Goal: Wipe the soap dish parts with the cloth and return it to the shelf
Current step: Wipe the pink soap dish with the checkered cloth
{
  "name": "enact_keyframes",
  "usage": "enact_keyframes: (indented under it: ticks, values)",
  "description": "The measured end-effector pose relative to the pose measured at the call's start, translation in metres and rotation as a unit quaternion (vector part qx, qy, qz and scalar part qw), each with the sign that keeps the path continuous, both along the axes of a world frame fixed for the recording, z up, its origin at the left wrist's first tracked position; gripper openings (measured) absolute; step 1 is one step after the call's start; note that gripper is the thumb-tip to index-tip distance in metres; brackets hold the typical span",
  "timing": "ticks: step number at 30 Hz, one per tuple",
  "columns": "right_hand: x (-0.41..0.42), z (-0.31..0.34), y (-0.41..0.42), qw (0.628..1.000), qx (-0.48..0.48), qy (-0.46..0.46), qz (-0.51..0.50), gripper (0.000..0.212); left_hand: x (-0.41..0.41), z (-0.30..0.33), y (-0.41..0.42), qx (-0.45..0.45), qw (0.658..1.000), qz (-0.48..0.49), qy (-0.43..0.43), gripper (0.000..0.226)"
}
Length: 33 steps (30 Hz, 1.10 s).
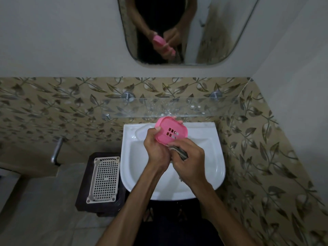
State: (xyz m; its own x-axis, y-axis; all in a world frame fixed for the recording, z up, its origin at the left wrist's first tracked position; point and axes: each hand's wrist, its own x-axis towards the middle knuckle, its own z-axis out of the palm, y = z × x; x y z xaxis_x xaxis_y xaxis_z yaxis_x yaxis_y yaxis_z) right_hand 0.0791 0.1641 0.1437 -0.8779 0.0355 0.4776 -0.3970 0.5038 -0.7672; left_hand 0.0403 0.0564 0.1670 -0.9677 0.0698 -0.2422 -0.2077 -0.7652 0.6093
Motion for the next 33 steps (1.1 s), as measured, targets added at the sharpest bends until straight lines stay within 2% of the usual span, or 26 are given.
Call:
enact_keyframes:
  ticks: [4,9,13,15,19,24,26,29,33]
  values:
    - [-0.004,0.003,-0.003,1.0,-0.007,-0.003,0.018,0.026,-0.003,0.001,-0.007,0.004,0.999,-0.015,0.032,0.065]
    - [0.001,0.002,0.011,0.999,0.025,0.0,-0.033,0.022,0.0,0.0,-0.004,0.025,0.999,-0.024,0.042,0.076]
    - [-0.003,0.014,-0.017,0.999,0.01,0.025,0.022,0.035,0.002,0.001,0.0,0.042,0.997,-0.045,0.037,0.073]
    - [-0.003,0.012,-0.013,1.0,0.013,0.022,0.014,0.036,0.0,-0.001,-0.005,0.042,0.997,-0.041,0.046,0.073]
    - [0.004,0.004,0.004,0.998,0.03,0.005,-0.055,0.022,-0.003,0.0,-0.009,0.043,0.997,-0.026,0.061,0.071]
    - [-0.001,0.009,-0.015,0.999,0.016,0.029,0.011,0.034,0.0,-0.003,-0.003,0.054,0.996,-0.048,0.046,0.06]
    - [-0.001,0.005,-0.002,1.0,0.018,0.009,-0.024,0.029,-0.002,-0.006,-0.008,0.058,0.997,-0.026,0.043,0.06]
    - [-0.003,0.003,0.006,0.993,-0.035,-0.034,-0.111,0.019,-0.005,-0.001,-0.006,0.03,0.998,-0.016,0.059,0.065]
    - [-0.007,0.011,-0.011,0.995,-0.058,-0.012,-0.082,0.014,-0.002,-0.002,0.0,0.033,0.998,-0.03,0.039,0.063]
